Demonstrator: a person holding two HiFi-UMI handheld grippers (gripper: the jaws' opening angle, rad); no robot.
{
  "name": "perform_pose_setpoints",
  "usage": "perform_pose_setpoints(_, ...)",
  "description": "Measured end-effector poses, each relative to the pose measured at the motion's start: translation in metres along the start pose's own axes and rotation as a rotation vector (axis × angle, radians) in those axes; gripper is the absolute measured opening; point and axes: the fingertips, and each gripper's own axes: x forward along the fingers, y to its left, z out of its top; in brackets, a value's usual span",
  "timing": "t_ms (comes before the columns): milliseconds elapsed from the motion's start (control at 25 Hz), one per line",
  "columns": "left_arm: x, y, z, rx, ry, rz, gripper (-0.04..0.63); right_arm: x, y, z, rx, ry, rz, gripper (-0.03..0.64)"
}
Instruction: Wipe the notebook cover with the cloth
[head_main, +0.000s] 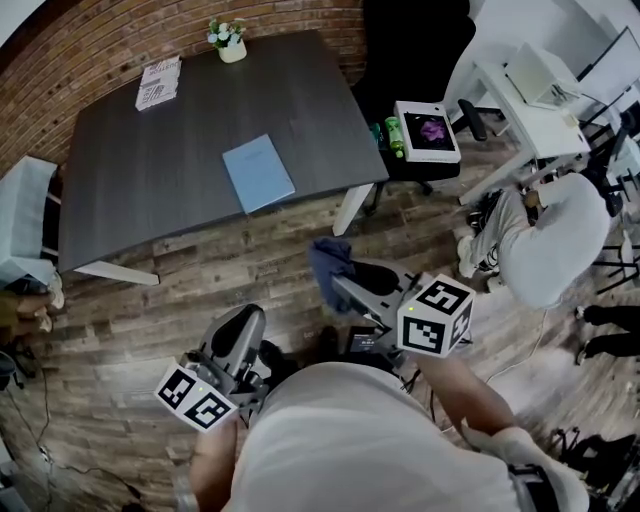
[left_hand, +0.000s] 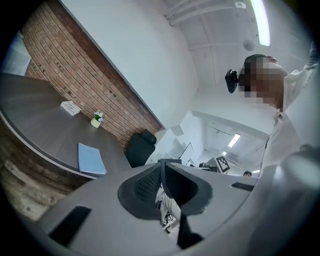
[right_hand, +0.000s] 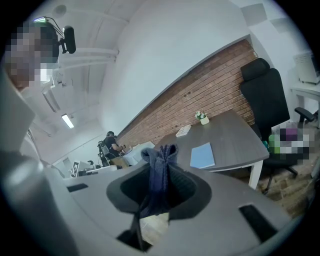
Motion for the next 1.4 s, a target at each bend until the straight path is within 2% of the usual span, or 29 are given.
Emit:
perform_pose_setpoints(320, 0.012, -0.004, -0.010, -0.006, -0.008, 0.024, 0.034, -0.011, -0.022, 0.001, 0.096, -0.019, 0.023, 0.103)
perform_pose_setpoints(1120, 0.048, -0.014, -0.034, -0.021, -0.021, 0.111, 0.034, -0.031, -0.067, -0.001, 0.131, 0.027, 0.065, 0.103)
perform_pose_setpoints(1400, 0.048, 0.000, -0.034, -0.021, -0.019, 0.147, 0.034, -0.017, -0.072, -0.007, 0.133, 0.065, 0.082, 0.103)
